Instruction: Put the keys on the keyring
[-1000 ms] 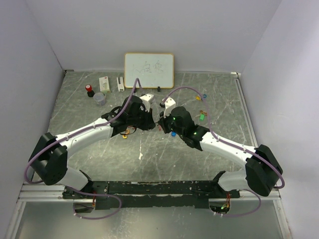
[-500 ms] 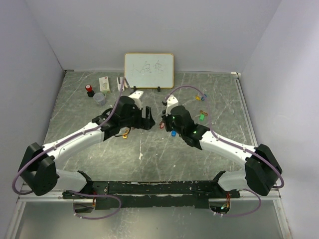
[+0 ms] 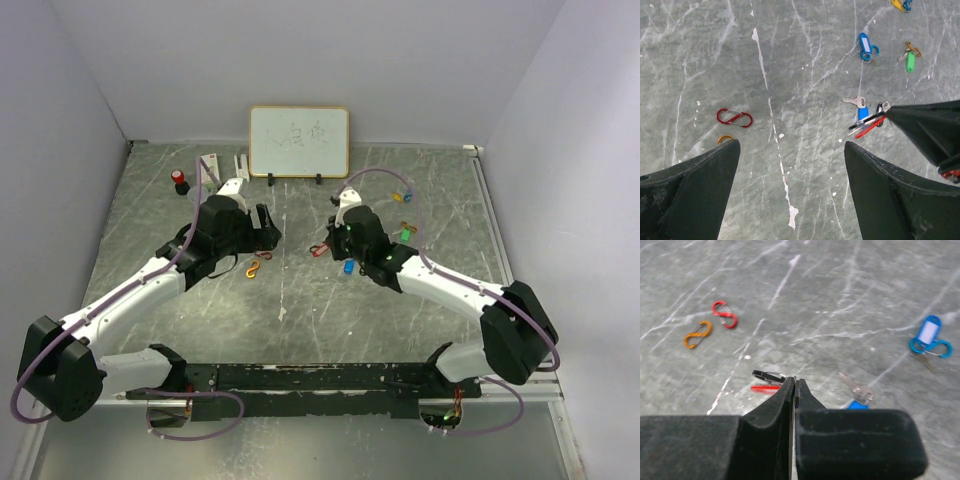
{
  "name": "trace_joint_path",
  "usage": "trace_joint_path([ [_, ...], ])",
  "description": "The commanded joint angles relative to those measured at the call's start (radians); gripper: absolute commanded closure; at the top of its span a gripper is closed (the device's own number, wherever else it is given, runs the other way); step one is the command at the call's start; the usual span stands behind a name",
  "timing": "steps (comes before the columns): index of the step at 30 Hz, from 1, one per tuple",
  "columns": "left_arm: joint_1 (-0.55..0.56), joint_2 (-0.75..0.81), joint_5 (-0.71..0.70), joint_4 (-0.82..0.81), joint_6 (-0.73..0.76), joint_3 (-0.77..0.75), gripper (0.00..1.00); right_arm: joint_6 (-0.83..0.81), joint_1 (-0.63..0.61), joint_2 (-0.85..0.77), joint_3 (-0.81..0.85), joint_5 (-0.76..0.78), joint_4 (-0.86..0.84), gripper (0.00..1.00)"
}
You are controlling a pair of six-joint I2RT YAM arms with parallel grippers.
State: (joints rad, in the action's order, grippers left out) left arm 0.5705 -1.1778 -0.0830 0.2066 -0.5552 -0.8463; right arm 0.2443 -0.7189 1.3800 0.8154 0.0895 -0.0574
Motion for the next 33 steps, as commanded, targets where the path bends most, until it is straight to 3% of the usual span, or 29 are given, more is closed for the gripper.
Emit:
trace_joint_path([
  [1, -0.011, 0.006, 0.021, -0.026, -0.012, 0.015, 0.04, 0.081, 0.035, 0.032, 0.095, 0.266, 0.147, 1.00],
  [4, -0.012, 0.006, 0.026, -0.028, -0.011, 0.016, 0.04, 0.104, 0.044, 0.070, 0.115, 0.336, 0.200, 1.00],
  [6, -0.016, 0.008, 0.025, -0.028, -0.012, 0.018, 0.04, 0.076, 0.043, 0.046, 0.080, 0.228, 0.132, 1.00],
  [7, -0.016, 0.009, 0.025, -0.029, -0.012, 0.017, 0.04, 0.056, 0.043, 0.027, 0.047, 0.099, 0.068, 1.00],
  [9, -0.016, 0.013, 0.023, -0.027, -0.010, 0.019, 0.04, 0.064, 0.045, -0.012, -0.003, 0.024, -0.025, 1.00],
  [16, -0.017, 0.016, 0.034, -0.037, -0.008, 0.022, 0.04, 0.112, 0.097, 0.016, 0.046, 0.167, 0.078, 1.00],
  [33, -0.020, 0.041, 0.092, -0.112, -0.018, 0.084, 0.00, 0.079, 0.220, 0.330, 0.250, 0.071, -0.080, 1.00],
])
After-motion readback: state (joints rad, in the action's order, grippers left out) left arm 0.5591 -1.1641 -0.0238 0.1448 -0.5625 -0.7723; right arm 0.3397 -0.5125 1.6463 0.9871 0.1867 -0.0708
